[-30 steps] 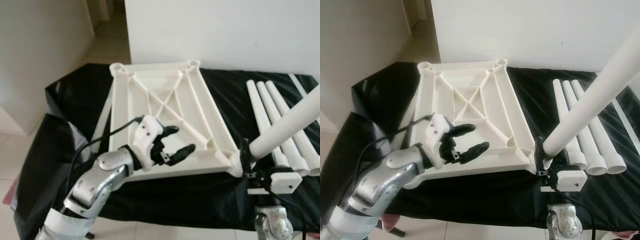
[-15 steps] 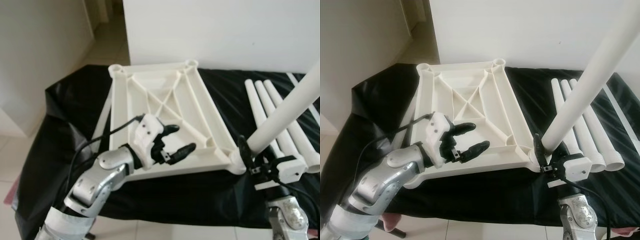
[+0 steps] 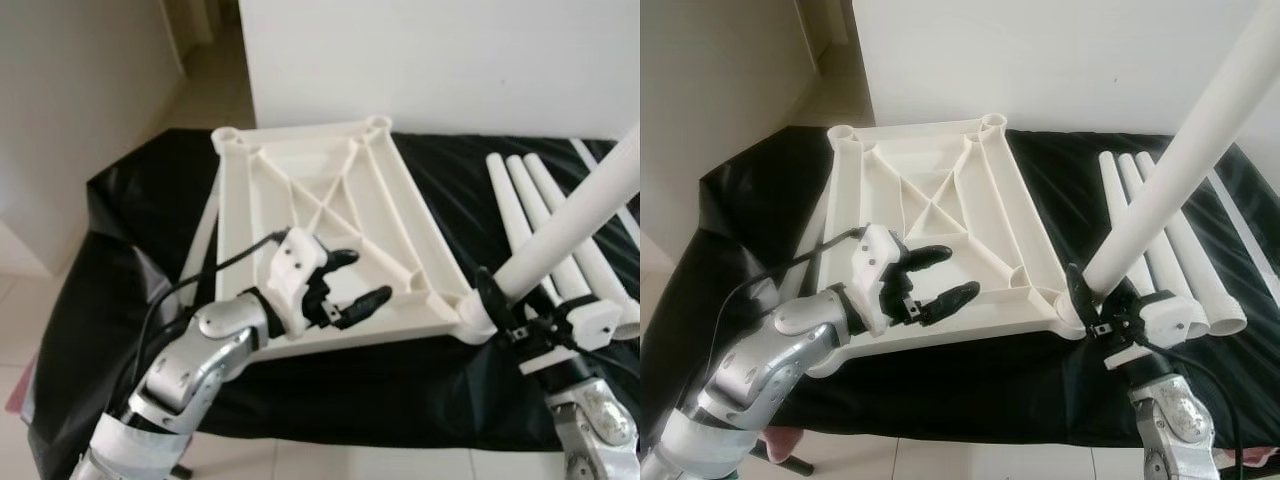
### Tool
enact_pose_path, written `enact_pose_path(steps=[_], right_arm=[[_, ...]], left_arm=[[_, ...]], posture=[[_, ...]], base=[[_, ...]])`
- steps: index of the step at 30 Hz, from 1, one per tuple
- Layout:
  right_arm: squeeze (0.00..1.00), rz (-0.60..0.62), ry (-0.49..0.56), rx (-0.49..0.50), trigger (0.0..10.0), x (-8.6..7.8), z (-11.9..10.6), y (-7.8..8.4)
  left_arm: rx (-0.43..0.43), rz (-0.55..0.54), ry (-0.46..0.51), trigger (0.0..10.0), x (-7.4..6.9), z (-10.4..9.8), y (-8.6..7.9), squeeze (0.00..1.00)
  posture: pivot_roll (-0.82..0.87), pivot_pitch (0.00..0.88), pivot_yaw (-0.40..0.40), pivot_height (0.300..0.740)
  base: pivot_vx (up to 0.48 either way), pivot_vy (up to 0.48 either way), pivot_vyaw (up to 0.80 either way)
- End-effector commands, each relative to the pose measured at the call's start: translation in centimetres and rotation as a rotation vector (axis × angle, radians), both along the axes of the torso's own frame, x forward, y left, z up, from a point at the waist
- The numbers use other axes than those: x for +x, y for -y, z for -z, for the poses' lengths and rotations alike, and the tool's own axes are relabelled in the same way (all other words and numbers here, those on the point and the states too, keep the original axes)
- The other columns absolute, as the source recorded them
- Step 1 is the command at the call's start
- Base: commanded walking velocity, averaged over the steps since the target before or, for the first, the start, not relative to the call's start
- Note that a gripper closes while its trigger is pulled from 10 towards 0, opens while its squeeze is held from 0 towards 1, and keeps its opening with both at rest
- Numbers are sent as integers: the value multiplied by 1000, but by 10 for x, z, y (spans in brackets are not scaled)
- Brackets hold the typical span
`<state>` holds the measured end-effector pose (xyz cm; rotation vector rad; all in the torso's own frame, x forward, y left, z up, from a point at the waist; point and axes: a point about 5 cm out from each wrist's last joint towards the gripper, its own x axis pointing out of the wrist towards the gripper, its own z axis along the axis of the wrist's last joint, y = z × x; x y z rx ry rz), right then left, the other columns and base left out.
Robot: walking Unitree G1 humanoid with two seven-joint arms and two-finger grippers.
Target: Building children table
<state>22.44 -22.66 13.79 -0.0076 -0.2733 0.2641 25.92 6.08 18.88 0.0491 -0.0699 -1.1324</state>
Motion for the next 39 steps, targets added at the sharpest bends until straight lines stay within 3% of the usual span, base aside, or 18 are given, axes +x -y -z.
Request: enact_pose_path(steps=[1, 11, 16, 23, 24, 26, 34, 39], right_arm=[[0, 54, -269, 90, 10000, -5, 44, 4], [0, 60, -335, 164, 10000, 5, 40, 2], [0, 49, -279, 68, 10000, 7, 34, -5], [0, 53, -278, 60, 10000, 7, 33, -5], [0, 39, -173, -58, 10000, 4, 25, -3], [0, 25, -136, -102, 10000, 2, 22, -3], [0, 21, -97, -155, 10000, -7, 22, -2], [0, 20, -135, -120, 10000, -7, 29, -4]], left_arm=[[10, 90, 0, 10000, -4, 0, 3, 0], [10, 93, -1, 10000, -6, 1, 4, 0], [7, 88, -1, 10000, -6, 1, 4, 0], [5, 87, -2, 10000, -6, 0, 4, 0], [5, 83, 0, 10000, -6, 0, 3, 0], [5, 82, 1, 10000, -5, 0, 3, 0], [7, 76, -3, 10000, -5, -1, 1, 0], [7, 79, -5, 10000, -4, -1, 2, 0]], posture=[[-63, 75, 58, 740], [-59, 70, 52, 740], [-57, 70, 48, 740], [-57, 69, 47, 740], [-56, 71, 48, 740], [-56, 71, 48, 740], [-60, 80, 54, 740], [-60, 87, 58, 740]], base=[[0, 0, 0], [0, 0, 0], [0, 0, 0], [0, 0, 0], [0, 0, 0], [0, 0, 0], [0, 0, 0], [0, 0, 0]])
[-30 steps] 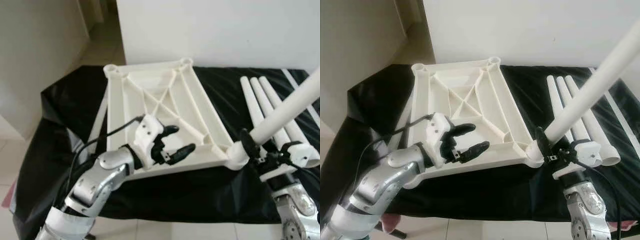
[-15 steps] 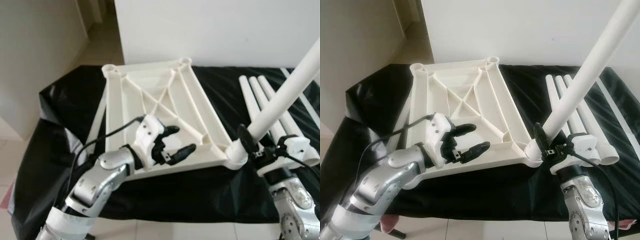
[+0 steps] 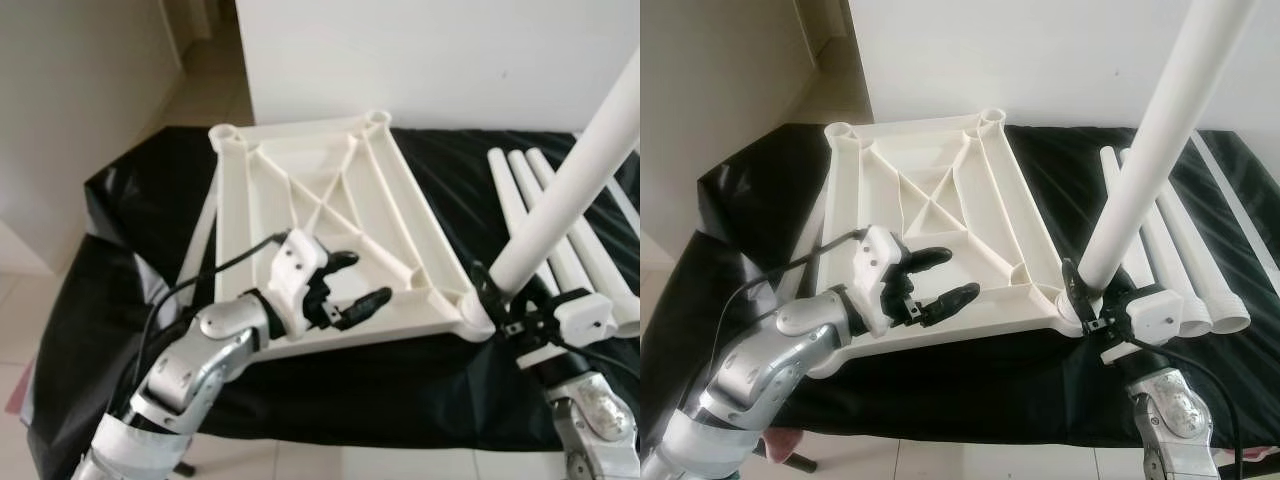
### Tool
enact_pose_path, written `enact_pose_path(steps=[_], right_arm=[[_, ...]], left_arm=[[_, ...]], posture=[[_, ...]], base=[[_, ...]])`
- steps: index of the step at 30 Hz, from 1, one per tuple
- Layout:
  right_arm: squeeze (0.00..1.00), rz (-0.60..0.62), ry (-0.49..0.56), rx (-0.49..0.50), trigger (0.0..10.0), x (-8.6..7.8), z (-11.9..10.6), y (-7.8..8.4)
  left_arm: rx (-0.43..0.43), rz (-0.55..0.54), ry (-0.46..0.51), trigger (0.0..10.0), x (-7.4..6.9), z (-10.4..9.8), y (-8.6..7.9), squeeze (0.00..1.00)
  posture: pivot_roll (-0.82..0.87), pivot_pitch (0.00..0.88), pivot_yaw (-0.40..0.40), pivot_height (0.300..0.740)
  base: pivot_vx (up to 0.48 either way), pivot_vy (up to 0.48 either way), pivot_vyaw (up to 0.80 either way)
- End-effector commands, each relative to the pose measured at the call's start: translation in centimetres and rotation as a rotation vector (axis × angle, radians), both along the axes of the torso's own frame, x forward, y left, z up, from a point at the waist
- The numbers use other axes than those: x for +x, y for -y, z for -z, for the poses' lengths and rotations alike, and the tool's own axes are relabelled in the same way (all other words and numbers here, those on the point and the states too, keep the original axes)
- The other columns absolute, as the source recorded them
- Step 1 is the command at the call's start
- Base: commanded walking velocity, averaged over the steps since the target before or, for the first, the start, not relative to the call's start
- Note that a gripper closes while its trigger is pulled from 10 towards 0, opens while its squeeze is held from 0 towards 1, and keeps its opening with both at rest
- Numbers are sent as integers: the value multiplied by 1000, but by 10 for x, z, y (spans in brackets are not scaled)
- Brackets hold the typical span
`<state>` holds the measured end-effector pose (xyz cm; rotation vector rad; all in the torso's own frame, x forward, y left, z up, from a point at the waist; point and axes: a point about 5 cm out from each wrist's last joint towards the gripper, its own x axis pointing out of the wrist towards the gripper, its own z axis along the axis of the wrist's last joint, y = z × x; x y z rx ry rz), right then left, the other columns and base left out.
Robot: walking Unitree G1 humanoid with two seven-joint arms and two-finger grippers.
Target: Building children table
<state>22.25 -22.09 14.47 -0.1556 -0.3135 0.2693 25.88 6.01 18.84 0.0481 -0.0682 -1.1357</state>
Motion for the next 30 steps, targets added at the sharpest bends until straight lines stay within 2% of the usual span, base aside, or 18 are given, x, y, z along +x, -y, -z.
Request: enact_pose_path(steps=[1, 7, 14, 16, 27, 30], right_arm=[[0, 19, -193, 21, 10000, -5, 36, 2], [0, 65, -271, 116, 10000, 2, 46, 2], [0, 54, -277, 114, 10000, 13, 40, -2], [0, 48, -318, 126, 10000, 17, 42, -5], [0, 32, -354, 148, 10000, 19, 43, -8], [0, 68, -369, 176, 10000, 20, 46, -5]], left_arm=[[7, 76, -3, 10000, -4, -1, 1, 0], [10, 77, -5, 10000, -4, -1, 1, 0], [10, 77, -6, 10000, -4, -1, 1, 0], [9, 74, -5, 10000, -4, 0, 1, 0], [3, 63, -6, 10000, -5, 0, 0, 0], [2, 62, -6, 10000, -4, 0, 1, 0]], posture=[[-60, 87, 58, 740], [-56, 91, 62, 740], [-55, 92, 59, 740], [-52, 90, 55, 740], [-51, 91, 47, 740], [-54, 90, 46, 740]], base=[[0, 0, 0], [0, 0, 0], [0, 0, 0], [0, 0, 0], [0, 0, 0], [0, 0, 0]])
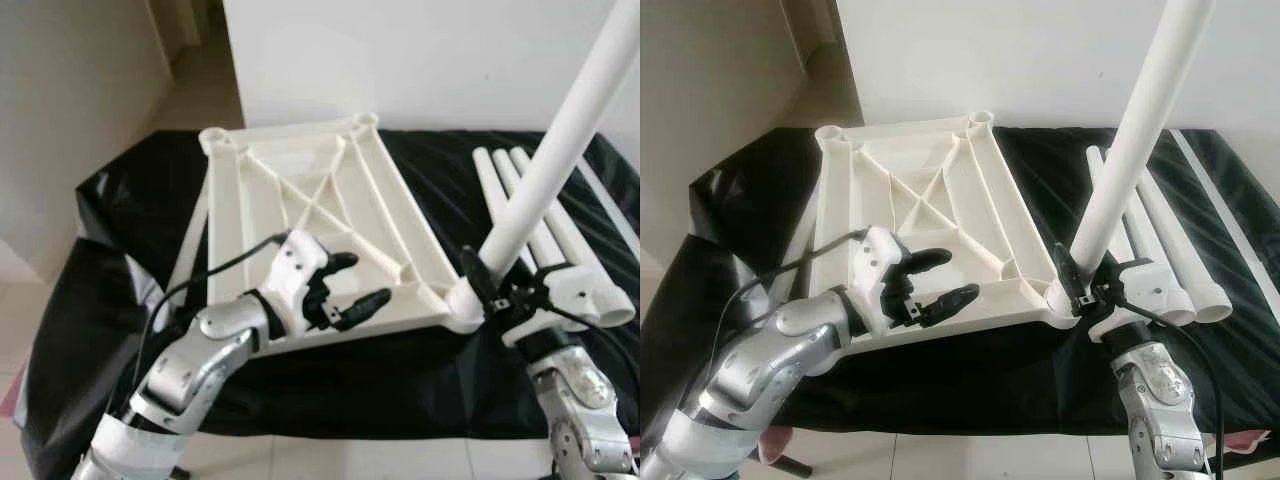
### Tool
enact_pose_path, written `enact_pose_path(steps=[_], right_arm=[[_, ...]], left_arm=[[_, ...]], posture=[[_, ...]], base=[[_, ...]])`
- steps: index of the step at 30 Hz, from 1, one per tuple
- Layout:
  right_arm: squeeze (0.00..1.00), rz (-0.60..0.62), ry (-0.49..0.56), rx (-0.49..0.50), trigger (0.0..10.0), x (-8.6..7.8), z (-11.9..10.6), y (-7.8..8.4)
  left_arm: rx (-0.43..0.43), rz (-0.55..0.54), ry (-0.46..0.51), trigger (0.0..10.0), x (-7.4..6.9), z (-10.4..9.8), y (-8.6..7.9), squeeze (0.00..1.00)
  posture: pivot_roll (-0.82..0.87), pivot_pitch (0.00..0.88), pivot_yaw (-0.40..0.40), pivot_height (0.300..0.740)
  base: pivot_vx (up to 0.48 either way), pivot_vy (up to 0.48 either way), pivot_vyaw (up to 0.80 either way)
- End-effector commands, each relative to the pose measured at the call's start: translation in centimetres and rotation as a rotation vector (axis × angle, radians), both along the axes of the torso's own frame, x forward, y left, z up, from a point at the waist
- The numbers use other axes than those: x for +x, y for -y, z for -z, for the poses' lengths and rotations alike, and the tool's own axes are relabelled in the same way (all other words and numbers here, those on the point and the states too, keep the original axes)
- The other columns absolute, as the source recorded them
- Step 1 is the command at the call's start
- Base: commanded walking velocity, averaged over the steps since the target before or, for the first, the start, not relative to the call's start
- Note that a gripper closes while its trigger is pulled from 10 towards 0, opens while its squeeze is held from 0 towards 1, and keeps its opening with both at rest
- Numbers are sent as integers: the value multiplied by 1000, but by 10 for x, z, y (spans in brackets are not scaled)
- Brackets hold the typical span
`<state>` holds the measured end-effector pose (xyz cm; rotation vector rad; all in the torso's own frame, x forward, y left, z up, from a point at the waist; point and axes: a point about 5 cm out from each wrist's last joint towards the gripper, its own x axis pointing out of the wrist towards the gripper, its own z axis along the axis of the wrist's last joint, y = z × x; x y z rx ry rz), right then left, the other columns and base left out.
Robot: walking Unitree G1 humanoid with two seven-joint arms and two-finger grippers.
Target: Building children table
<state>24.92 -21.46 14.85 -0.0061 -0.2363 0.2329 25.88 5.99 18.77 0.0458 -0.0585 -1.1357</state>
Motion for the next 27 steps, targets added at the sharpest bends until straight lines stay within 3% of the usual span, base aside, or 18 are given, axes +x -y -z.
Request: enact_pose_path(steps=[1, 7, 10, 15, 22, 27], right_arm=[[0, 47, -288, 56, 10000, -6, 51, 3], [0, 76, -252, 36, 10000, -7, 50, 3], [0, 152, -164, 20, 10000, -10, 47, 0], [0, 149, -127, 7, 10000, -13, 45, -6], [0, 136, -35, -128, 10000, -27, 45, -18], [0, 130, -36, -116, 10000, -30, 50, -23]], left_arm=[[-2, 63, 3, 10000, -4, -1, 1, 0], [-3, 61, 4, 10000, -4, -1, 1, 0], [-3, 60, 5, 10000, -4, -1, 1, 0], [-4, 58, 6, 10000, -4, -1, 1, 0], [-1, 58, 8, 10000, -4, -1, 1, 0], [-1, 66, 8, 10000, -4, -2, 2, 0]], posture=[[-54, 90, 46, 740], [-52, 88, 44, 740], [-50, 85, 40, 740], [-49, 83, 40, 740], [-48, 74, 40, 740], [-48, 66, 45, 740]], base=[[0, 0, 0], [0, 0, 0], [0, 0, 0], [0, 0, 0], [0, 0, 0], [0, 0, 0]])
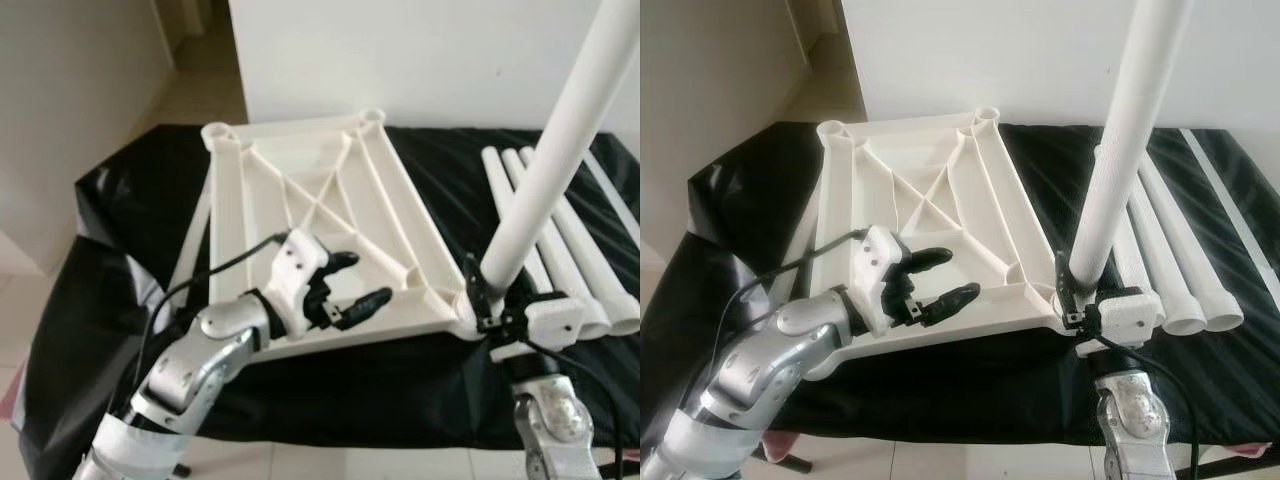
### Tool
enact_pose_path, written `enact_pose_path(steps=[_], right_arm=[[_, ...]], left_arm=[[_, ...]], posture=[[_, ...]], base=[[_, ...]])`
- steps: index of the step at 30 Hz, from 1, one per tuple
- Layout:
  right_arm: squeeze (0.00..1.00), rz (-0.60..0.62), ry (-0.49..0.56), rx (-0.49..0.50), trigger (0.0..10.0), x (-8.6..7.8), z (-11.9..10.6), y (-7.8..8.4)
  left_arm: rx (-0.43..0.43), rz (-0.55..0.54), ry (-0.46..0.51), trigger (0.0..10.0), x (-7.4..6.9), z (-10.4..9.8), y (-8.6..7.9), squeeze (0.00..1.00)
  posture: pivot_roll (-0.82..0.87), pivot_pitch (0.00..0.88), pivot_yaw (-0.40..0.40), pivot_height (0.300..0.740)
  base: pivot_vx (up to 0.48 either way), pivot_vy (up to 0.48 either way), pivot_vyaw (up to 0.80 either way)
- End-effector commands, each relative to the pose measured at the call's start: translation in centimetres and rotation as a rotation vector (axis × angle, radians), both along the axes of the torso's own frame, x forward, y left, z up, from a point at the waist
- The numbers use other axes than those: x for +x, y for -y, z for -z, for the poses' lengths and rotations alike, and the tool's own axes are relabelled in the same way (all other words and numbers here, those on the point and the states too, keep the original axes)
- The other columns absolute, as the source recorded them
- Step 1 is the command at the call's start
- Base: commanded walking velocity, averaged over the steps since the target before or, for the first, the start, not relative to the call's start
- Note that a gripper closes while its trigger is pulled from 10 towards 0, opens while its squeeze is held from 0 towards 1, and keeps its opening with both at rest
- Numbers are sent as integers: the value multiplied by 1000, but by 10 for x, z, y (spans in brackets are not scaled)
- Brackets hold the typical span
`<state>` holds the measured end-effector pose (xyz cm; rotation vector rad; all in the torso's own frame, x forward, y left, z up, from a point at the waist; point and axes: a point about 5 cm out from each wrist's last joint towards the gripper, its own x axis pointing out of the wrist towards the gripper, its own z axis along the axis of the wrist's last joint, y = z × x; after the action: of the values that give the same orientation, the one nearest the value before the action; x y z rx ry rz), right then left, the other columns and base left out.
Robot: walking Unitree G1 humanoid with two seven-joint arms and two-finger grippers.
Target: Building children table
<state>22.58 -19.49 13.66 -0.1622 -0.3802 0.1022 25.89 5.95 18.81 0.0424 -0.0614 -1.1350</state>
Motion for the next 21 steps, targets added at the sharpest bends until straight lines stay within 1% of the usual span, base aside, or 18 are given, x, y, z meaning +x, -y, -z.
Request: enact_pose_path(steps=[1, 6, 10, 13, 14, 15, 17, 18, 19, 21], right_arm=[[0, -5, -195, 23, 10000, -7, 39, -4], [0, 2, -164, 48, 10000, -2, 30, -4], [0, -90, -44, -45, 10000, 16, -15, -11], [0, -94, -36, -54, 10000, 18, -19, -11], [0, -118, -28, -50, 10000, 20, -24, -12], [0, -118, -28, -50, 10000, 20, -24, -12], [0, -176, -3, -50, 10000, 27, -41, -14], [0, -176, -3, -50, 10000, 27, -41, -14], [0, -195, 0, -46, 10000, 30, -46, -14], [0, -179, -9, -1, 10000, 34, -48, -9]], left_arm=[[3, 68, 7, 10000, -4, -2, 1, 0], [0, 67, 12, 10000, -2, -3, 2, 0], [-6, 105, 62, 10000, 1, -11, 9, 0], [-4, 111, 71, 10000, 1, -12, 10, 0], [-2, 118, 80, 10000, 2, -13, 11, 0], [-2, 118, 80, 10000, 2, -13, 11, 0], [-1, 125, 105, 10000, 6, -18, 14, 0], [-1, 125, 105, 10000, 6, -18, 14, 0], [-3, 125, 111, 10000, 8, -19, 14, 0], [-3, 117, 108, 10000, 8, -17, 15, 0]], posture=[[-47, 66, 46, 740], [-46, 64, 47, 740], [-38, 57, 29, 740], [-38, 57, 29, 740], [-39, 56, 27, 740], [-39, 56, 27, 740], [-36, 56, 9, 740], [-36, 56, 9, 740], [-36, 56, 8, 740], [-35, 58, 3, 740]], base=[[0, 0, 0], [0, 0, 0], [0, 0, 0], [0, 0, 0], [0, 0, 0], [0, 0, 0], [0, 0, 0], [0, 0, 0], [0, 0, 0], [0, 0, 0]])
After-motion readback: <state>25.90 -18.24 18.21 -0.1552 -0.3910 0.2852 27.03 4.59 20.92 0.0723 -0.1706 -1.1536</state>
